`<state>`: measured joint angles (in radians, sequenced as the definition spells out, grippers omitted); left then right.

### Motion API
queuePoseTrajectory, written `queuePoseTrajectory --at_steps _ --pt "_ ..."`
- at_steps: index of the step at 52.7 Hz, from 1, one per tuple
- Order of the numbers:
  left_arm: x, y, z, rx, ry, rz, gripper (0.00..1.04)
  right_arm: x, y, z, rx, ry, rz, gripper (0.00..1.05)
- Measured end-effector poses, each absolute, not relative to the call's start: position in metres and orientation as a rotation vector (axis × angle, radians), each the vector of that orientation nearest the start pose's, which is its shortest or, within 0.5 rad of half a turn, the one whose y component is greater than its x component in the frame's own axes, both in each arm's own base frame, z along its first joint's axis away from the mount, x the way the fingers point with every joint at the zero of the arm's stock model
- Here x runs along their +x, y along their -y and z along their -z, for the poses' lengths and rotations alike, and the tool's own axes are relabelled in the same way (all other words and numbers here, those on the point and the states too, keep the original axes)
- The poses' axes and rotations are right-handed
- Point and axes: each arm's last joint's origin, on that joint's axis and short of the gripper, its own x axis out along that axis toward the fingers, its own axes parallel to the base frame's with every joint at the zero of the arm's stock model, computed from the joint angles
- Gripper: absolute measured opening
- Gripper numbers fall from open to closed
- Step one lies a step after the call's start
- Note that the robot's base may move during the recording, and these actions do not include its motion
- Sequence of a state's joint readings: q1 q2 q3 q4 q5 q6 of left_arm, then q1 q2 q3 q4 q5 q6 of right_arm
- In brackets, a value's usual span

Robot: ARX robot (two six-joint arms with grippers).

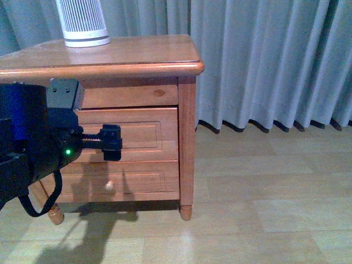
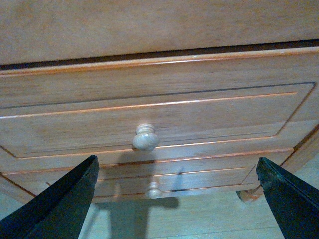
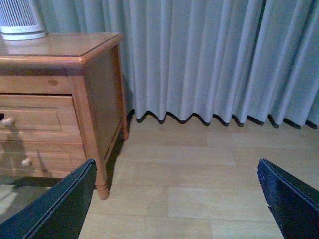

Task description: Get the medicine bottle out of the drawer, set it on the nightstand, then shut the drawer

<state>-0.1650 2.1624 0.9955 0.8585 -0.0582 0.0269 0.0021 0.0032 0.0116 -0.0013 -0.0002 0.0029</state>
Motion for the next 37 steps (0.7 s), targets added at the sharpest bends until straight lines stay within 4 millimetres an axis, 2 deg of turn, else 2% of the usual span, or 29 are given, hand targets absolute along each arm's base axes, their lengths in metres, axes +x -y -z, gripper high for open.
queuePoseTrajectory --at_steps 17,37 --pt "0.432 0.053 -0.06 0.014 -0.35 0.073 0.98 0.097 0.0 -0.167 0.003 0.007 -0.002 0.98" --pt "0.454 0.052 -0.048 -0.001 -0.348 0.077 0.98 0.097 0.0 -0.167 0.003 0.007 -0.002 0.98"
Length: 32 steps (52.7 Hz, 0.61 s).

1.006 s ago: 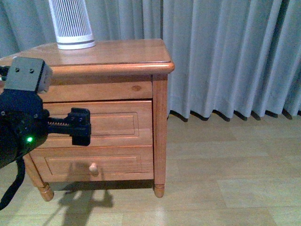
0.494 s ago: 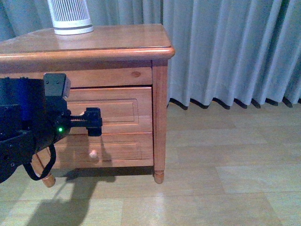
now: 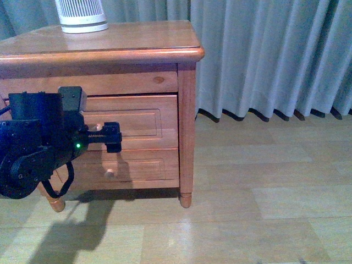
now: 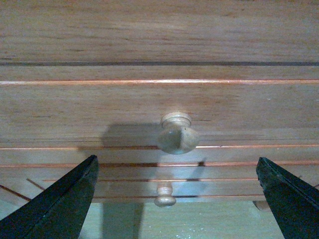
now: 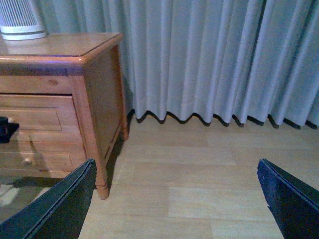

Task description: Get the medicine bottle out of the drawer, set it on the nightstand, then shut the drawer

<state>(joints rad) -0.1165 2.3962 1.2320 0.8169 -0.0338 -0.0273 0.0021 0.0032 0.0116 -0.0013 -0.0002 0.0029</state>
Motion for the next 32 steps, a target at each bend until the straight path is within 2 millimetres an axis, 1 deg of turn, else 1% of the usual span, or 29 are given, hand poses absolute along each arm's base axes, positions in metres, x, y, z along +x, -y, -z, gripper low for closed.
queuePoseTrajectory --at_steps 10,26,32 --pt "0.464 0.053 -0.049 -0.007 -0.334 0.077 0.98 0.097 0.0 -0.167 0.003 0.007 -0.002 0.98" --pt "0.47 0.053 -0.04 -0.012 -0.35 0.074 0.98 0.097 0.0 -0.167 0.003 0.007 -0.002 0.98" --pt "0.473 0.052 -0.041 -0.014 -0.345 0.071 0.98 0.097 0.0 -0.167 0.003 0.007 -0.002 0.98"
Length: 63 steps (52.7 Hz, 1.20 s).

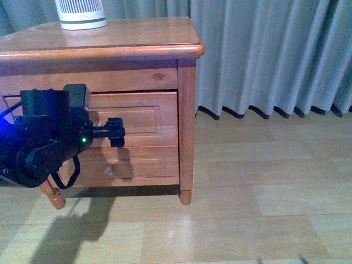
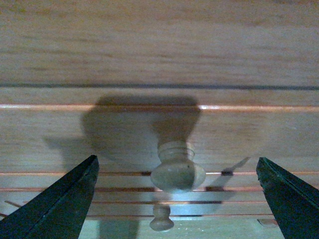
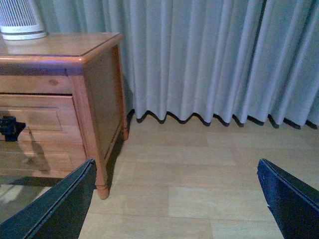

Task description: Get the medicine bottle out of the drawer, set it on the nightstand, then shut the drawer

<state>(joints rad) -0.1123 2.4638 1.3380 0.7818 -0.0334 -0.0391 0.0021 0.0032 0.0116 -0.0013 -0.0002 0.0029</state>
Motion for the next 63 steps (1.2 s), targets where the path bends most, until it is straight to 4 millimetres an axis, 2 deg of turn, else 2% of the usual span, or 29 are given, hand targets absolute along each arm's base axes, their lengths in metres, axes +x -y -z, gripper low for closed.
queuePoseTrajectory --at_steps 11,15,38,42,53,63 --pt "0.477 0.05 -0.041 -0.02 -0.347 0.062 0.98 0.097 0.0 -0.167 0.003 0.007 -0.002 0.98" --pt "0.477 0.05 -0.04 -0.021 -0.348 0.058 0.95 0.097 0.0 -0.167 0.003 0.007 -0.002 0.98" --pt "0.477 0.047 -0.04 -0.029 -0.348 0.067 0.3 0.097 0.0 -0.167 0.003 0.007 -0.002 0.98" --pt "0.477 0.047 -0.041 -0.029 -0.346 0.07 0.27 0.097 0.0 -0.167 0.003 0.007 -0.002 0.98" --pt "0.47 0.049 -0.039 -0.033 -0.332 0.073 0.26 0.097 0.0 -0.167 0.003 0.007 -0.002 0.98" --pt "0.444 0.051 -0.039 -0.028 -0.342 0.071 0.26 0.097 0.0 -0.167 0.003 0.007 -0.002 0.98"
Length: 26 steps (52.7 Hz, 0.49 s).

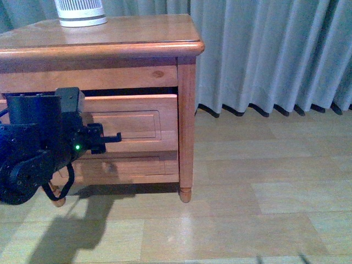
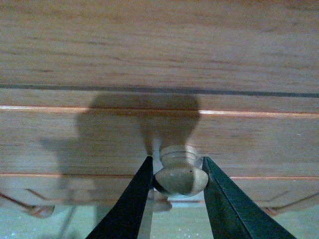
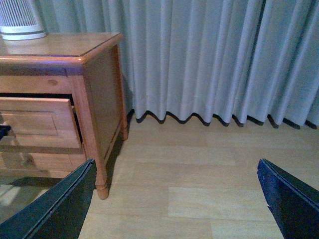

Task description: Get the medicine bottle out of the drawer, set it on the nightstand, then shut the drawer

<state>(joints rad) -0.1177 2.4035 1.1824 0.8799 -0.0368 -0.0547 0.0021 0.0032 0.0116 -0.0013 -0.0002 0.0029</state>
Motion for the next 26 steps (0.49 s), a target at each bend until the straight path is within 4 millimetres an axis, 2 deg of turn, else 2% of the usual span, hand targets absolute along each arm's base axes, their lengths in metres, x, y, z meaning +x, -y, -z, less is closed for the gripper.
queuePoseTrajectory --at_steps 10,17,26 --pt "0.408 0.053 -0.04 0.003 -0.376 0.07 0.26 0.097 0.0 -0.167 0.003 0.007 -0.002 0.98" --pt "0.362 0.056 -0.044 0.054 -0.451 0.073 0.26 0.097 0.0 -0.167 0.003 0.007 -0.002 0.98" --pt "0.328 0.056 -0.048 0.072 -0.505 0.087 0.26 0.097 0.0 -0.167 0.003 0.007 -0.002 0.98"
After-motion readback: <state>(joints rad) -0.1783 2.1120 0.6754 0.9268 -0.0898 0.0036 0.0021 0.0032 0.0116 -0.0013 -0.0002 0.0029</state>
